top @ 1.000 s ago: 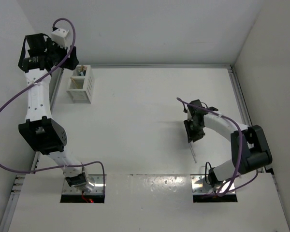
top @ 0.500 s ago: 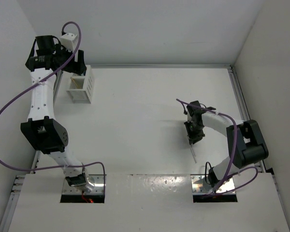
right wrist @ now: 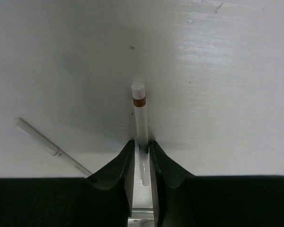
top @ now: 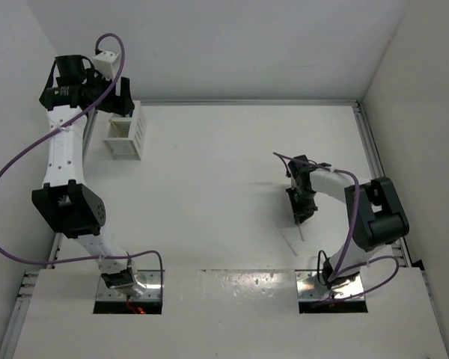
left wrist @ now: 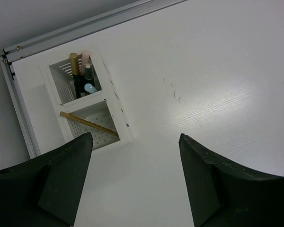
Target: Organize the makeup
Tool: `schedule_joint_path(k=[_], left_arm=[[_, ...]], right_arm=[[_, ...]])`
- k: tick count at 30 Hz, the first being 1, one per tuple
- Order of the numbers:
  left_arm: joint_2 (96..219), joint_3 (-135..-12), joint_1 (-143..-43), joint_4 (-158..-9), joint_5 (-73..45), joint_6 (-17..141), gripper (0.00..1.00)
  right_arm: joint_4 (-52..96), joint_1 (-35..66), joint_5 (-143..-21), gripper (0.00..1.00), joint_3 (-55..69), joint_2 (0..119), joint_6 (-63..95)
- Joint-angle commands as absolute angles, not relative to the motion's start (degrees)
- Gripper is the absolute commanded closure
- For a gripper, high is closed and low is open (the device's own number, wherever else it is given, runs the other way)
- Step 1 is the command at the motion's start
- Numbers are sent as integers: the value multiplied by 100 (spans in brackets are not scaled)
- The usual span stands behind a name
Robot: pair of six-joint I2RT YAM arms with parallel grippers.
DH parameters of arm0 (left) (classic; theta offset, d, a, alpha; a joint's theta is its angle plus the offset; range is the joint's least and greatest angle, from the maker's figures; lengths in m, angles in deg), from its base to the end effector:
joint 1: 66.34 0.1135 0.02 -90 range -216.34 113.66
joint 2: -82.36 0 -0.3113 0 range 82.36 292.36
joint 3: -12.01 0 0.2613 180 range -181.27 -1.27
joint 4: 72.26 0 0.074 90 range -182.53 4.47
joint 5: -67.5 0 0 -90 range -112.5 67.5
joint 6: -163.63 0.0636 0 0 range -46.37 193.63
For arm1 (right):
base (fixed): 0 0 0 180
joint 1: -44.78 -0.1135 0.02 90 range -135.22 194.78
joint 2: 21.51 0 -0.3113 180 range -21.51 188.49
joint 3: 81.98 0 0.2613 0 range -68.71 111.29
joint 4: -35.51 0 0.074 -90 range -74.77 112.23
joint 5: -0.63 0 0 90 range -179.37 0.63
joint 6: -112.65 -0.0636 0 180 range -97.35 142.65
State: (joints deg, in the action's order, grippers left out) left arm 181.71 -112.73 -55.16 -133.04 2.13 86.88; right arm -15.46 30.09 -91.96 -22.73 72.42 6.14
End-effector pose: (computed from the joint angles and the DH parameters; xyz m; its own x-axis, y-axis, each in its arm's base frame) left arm 0.4114 0.0543 0.4564 -0.5170 0.1102 -0.8488 0.2831 0.9579 -0.0481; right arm 0.2587 0.0648 0.1383 -0.9958 0.0324 -0.0855 0.0344 0.9992 -0.0216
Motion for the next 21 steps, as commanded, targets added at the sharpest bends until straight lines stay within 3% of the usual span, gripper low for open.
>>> schedule_joint_path(k=[1, 3, 6, 12, 16, 21], left_arm=[[18115, -11262, -5553, -13290, 326, 8611, 21], [18115, -11262, -5553, -13290, 326, 8611, 21], [18115, -11210, -5553, -13290, 378, 8611, 21], [18115, -11008, -5667, -13351, 975, 8794, 21], [18115, -10736, -6201, -13519, 1713, 9217, 15], [18343, -10603, -6817, -13458, 2934, 9516, 14]], right_arm=[[-1565, 3072, -9622, 80, -1976, 7543, 604], [-1583, 3098, -9631, 80, -1914, 7648, 595], [-1591, 3125, -9394, 100, -1730, 7816, 674], [-1372, 3222, -9166, 100, -1317, 7606, 1069], [-758, 3064, -8770, 100, -842, 6939, 1474], [446, 2502, -7439, 100, -157, 6700, 1773]])
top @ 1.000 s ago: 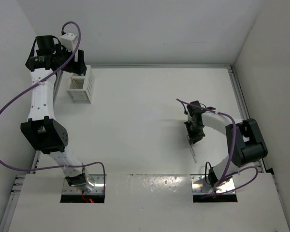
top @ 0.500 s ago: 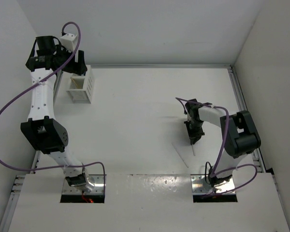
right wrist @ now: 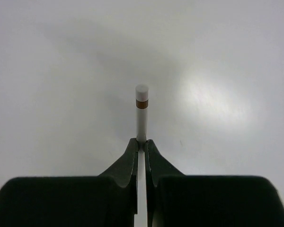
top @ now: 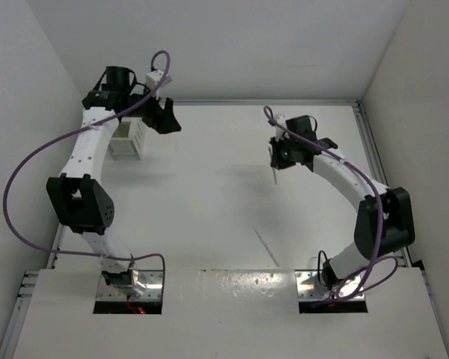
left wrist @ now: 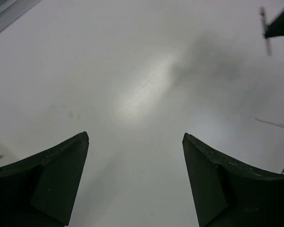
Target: Organize the makeup
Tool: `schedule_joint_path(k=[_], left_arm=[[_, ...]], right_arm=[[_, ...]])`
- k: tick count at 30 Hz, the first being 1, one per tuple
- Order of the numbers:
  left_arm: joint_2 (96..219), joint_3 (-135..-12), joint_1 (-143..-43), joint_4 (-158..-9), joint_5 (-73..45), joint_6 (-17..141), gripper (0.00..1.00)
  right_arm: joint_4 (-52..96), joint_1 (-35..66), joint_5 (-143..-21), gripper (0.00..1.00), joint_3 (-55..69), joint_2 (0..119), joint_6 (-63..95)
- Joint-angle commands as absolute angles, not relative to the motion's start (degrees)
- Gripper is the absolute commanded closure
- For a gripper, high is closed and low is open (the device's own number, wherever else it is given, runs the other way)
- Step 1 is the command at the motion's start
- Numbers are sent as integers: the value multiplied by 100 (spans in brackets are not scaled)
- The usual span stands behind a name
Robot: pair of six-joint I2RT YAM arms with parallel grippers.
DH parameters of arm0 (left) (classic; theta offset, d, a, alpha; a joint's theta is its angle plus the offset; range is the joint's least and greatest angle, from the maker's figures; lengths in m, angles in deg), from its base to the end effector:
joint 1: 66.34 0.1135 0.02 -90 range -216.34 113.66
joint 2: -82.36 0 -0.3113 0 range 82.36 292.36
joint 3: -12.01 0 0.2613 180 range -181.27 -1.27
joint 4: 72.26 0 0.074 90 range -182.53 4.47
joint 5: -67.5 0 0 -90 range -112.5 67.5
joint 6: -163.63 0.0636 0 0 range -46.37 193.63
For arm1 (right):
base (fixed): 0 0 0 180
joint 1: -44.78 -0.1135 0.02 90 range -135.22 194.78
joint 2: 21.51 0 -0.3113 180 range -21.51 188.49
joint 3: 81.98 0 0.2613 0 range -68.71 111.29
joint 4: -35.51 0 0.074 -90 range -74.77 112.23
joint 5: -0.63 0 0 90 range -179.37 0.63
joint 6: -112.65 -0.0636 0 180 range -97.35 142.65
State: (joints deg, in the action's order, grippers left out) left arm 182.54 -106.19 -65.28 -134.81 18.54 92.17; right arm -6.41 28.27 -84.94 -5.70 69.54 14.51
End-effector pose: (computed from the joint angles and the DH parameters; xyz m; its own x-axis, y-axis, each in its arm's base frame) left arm 0.4112 -0.0342 0.4152 -0.5204 0.2302 -0.8223 0.6534 0.7273 -0.2099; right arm 0.3378 0.1053 0.2433 -0.8391 -0.1015 -0.5345 -0.2073 0.9680 0.1417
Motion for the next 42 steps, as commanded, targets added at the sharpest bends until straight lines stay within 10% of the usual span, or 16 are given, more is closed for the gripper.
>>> schedule_joint_path(k=[1, 19, 29, 40, 42], left_arm=[[18344, -10656, -6879, -13405, 3171, 9516, 14], [18537, -10331, -7591, -11876, 3842, 7996, 12], [18590, -10173, -7592, -11366, 3244, 7434, 37], [18590, -10120, -7592, -11199, 3296, 7169, 100], [18590, -10120, -7539, -11199, 3296, 7169, 100]], right_arm=[[1152, 2362, -7277, 100, -104, 6700, 1660], [4262, 1253, -6063, 100, 995, 8071, 306], [4367, 1148, -5957, 100, 1014, 8203, 139], [4421, 1103, -5966, 100, 960, 8212, 51], [4351, 1112, -5992, 86, 986, 8247, 16]])
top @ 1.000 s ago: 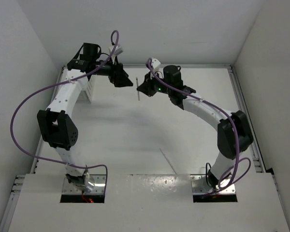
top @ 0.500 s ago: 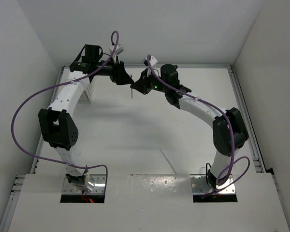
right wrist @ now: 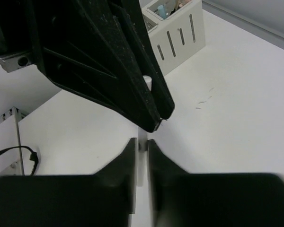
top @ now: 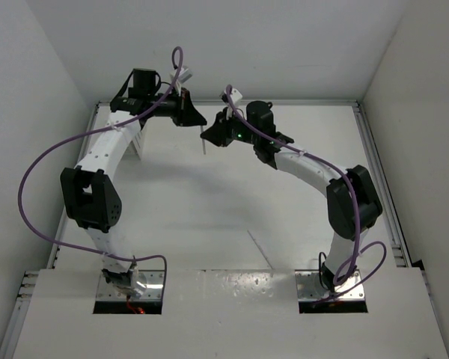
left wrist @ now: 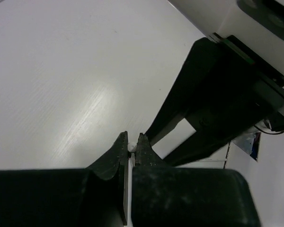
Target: Organize the makeup
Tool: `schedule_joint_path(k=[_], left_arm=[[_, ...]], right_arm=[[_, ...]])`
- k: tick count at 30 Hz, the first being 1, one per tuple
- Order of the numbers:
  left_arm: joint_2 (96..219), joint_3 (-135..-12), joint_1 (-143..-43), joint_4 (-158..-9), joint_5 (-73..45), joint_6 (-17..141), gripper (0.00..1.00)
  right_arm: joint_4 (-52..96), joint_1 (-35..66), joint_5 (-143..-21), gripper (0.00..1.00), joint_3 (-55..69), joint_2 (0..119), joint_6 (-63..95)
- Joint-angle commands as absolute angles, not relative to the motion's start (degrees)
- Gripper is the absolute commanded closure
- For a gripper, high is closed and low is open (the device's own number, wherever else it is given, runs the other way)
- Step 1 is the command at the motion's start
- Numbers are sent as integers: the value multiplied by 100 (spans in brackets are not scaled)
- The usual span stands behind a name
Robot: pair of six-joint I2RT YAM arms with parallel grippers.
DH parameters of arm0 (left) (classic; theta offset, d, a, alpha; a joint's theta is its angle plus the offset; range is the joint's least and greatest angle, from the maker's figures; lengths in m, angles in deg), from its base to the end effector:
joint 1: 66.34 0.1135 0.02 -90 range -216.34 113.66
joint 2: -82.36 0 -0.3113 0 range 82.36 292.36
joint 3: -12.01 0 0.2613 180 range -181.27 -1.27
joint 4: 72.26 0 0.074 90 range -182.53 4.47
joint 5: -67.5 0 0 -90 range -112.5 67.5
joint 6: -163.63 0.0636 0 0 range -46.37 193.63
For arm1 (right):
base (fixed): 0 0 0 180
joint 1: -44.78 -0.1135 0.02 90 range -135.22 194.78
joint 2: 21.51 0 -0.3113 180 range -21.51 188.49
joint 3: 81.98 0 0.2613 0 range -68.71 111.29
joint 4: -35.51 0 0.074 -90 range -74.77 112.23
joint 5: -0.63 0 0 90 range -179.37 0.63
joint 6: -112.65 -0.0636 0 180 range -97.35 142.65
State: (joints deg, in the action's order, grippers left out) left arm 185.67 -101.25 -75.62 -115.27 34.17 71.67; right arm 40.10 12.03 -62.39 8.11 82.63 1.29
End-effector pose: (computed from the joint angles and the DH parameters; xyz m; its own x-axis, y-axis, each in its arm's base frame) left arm 0.4260 -0.1235 0.4022 -0.5647 0.0732 -0.8220 0.7608 0.4321 -0.4842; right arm 0.3868 0.2831 0.3305 -0.4414 0.1020 -0.8915 -0.7492 0.5049 0.4287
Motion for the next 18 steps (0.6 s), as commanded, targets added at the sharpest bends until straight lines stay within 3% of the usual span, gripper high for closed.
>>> schedule_joint_path(k=[1, 2, 3, 4, 5, 13, 18], left_arm=[[18590, -10120, -7452, -11199, 3227, 7230, 100], [18590, -10120, -7338, -11312, 3043, 7301, 100], [18590, -10233, -7267, -11400, 2876, 7414, 100], [18529, -10408, -7180, -11601, 2674, 7694, 100], [18528, -10506, -6979, -11690, 2220, 7819, 100], [18423, -10815, -6002, -11683, -402, 9067, 100], [18554, -10147, -5570, -10470, -273, 8998, 100]], right_arm=[[4272, 1103, -6036, 67, 995, 8238, 15], [4227, 1112, -6054, 49, 1013, 8247, 7], [4183, 1156, -6080, 23, 996, 8255, 15], [4044, 1156, -6072, 5, 1013, 8256, 59], [3990, 1174, -6063, 0, 1004, 8247, 42], [2516, 1288, -6634, 0, 355, 7562, 665], [2179, 1279, -6818, 0, -568, 7001, 754]])
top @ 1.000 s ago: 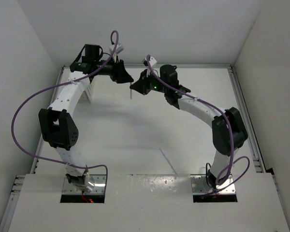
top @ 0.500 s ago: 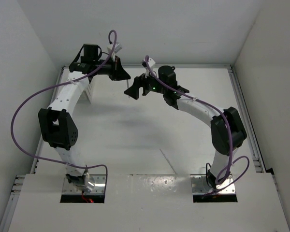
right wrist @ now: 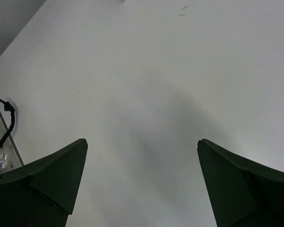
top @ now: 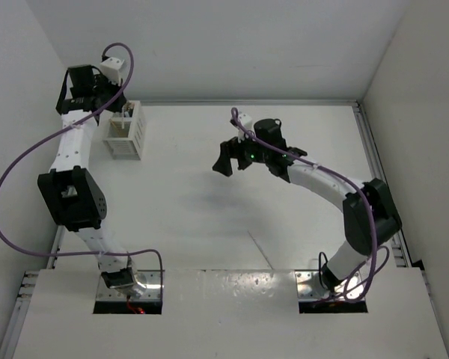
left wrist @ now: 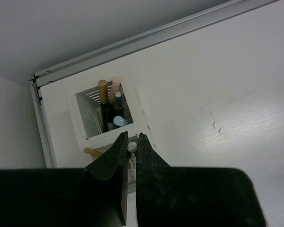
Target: Organize the makeup
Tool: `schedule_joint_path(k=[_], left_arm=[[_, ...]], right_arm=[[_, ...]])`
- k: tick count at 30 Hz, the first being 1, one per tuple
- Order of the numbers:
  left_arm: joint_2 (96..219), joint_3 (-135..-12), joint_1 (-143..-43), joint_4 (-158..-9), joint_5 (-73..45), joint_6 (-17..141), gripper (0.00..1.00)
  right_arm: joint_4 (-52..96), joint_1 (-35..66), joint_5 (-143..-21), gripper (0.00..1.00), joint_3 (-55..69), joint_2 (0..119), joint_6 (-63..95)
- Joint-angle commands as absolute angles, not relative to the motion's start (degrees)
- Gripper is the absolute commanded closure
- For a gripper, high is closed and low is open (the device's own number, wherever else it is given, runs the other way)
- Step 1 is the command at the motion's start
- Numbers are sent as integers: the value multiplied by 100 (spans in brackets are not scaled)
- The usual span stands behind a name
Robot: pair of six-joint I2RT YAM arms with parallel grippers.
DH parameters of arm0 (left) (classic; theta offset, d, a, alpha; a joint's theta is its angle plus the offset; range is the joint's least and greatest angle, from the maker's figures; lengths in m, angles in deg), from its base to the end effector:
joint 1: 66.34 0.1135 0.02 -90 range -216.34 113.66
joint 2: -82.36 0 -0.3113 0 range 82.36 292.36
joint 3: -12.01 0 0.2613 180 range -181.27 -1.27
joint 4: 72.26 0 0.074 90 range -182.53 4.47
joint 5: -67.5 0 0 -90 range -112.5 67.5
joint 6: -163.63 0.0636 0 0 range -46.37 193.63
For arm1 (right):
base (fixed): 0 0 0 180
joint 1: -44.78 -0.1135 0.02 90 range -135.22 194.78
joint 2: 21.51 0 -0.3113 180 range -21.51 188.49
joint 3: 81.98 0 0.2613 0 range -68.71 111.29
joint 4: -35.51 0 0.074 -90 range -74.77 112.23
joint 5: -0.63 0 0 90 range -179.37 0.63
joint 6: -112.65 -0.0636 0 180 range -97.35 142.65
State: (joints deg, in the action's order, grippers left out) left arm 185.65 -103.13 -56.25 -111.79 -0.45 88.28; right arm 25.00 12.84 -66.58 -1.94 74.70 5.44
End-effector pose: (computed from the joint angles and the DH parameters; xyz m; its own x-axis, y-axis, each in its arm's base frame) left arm 0.4620 0.0580 0.4084 -0.4008 0.1668 -0.9009 0.2752 0.9598 0.0552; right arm 0.3461 0.2448 0.2907 -0.5952 -0.0496 -0.8021 -0.6337 0.6427 0.4305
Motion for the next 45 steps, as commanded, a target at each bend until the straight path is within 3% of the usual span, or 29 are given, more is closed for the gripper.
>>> schedule_joint_path(k=[1, 10, 14, 15, 16, 17, 24, 34, 45], left_arm=[[18694, -10146, -5509, -10382, -220, 8945, 100], [18950, -9673, -5351, -9617, -605, 8910, 100], [18950, -9294, -5351, -9476, -702, 8919, 97], [18950, -9207, -5351, -9476, -703, 8779, 87], [18950, -9206, -5351, -9476, -764, 8778, 82], [18950, -9128, -5351, -9476, -764, 8699, 74], [18774, -9310, -5298, -9984, -1238, 8576, 28], [18371, -10067, -5298, -11364, -1336, 8330, 27], [18150, -9857, -5298, -11770, -1283, 8330, 27]], right_arm=[[2405, 1297, -6871, 0, -900, 6955, 728], [1645, 1297, -7293, 0, -1482, 6472, 956], [1179, 1270, -7530, 18, -1720, 6304, 1192], [1029, 1244, -7557, 24, -1712, 6278, 1385], [871, 1244, -7609, 39, -1685, 6313, 1404], [391, 1235, -7714, 45, -1607, 6331, 1439], [-527, 850, -8390, 35, -1738, 6621, 1501], [-1020, 23, -8892, 41, -1923, 7166, 1308], [-1179, -391, -9025, 45, -1808, 7016, 1141]])
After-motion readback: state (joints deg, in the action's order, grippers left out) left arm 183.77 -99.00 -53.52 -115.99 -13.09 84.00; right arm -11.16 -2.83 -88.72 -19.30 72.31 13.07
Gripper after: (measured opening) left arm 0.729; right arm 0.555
